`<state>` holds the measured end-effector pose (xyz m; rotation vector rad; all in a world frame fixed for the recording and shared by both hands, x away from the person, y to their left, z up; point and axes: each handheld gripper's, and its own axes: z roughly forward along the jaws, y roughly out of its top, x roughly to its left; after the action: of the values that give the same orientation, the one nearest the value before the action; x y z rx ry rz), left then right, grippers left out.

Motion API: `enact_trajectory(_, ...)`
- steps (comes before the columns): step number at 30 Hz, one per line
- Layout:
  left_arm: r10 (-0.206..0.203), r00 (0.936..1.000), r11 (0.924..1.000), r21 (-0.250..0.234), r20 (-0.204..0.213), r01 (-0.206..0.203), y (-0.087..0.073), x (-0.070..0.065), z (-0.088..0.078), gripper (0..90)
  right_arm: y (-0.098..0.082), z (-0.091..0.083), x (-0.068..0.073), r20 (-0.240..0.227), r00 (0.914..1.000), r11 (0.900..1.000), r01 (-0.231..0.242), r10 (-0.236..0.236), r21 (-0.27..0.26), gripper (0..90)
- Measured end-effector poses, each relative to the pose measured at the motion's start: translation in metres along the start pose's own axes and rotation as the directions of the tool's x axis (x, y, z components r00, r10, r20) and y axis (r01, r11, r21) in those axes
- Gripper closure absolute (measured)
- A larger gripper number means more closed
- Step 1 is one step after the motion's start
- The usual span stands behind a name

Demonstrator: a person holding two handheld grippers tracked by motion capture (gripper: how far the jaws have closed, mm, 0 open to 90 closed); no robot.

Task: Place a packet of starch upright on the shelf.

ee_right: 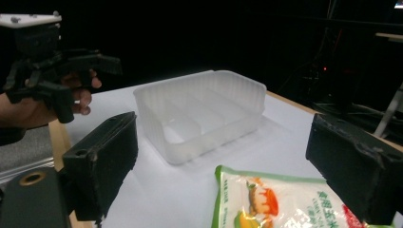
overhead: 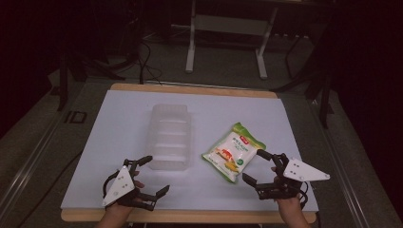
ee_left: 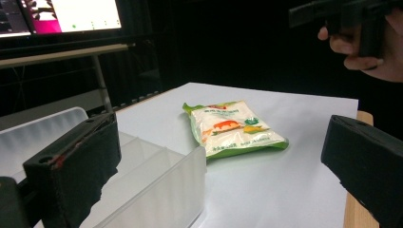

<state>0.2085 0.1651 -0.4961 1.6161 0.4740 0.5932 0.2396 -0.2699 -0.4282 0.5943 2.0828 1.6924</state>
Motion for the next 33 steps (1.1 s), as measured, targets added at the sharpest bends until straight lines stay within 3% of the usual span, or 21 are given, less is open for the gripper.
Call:
enact_trajectory(13,0.001,1.0000,1.0000,0.002,0.001,-0.001,0.000,0.000,0.001,0.0,0.030,0.001,-0.010,0.033,0.9967,0.997,0.074,-0.074,-0.004,10.1)
enact_trajectory(18,0.001,1.0000,1.0000,0.004,0.003,-0.001,0.000,0.000,0.001,0.0,0.044,0.001,-0.018,0.073,0.9935,0.995,0.091,-0.087,-0.040,10.2)
enact_trajectory(21,0.002,1.0000,1.0000,0.002,0.002,-0.002,0.000,0.000,0.001,0.0,0.050,0.003,-0.023,0.072,0.9955,0.996,0.066,-0.062,-0.056,10.2)
enact_trajectory(24,0.001,1.0000,1.0000,0.003,0.002,-0.001,0.000,0.000,0.000,0.0,0.052,0.005,-0.027,0.080,0.9944,0.996,0.073,-0.069,-0.051,10.2)
enact_trajectory(27,0.000,1.0000,1.0000,0.000,0.002,0.000,0.000,0.000,0.000,0.0,0.054,0.011,-0.035,0.120,0.9907,0.997,0.068,-0.064,-0.028,10.1)
enact_trajectory(33,-0.003,1.0000,1.0000,-0.003,0.006,0.003,0.000,0.000,0.000,0.0,0.053,0.021,-0.050,0.159,0.9861,0.999,0.048,-0.049,0.008,10.1)
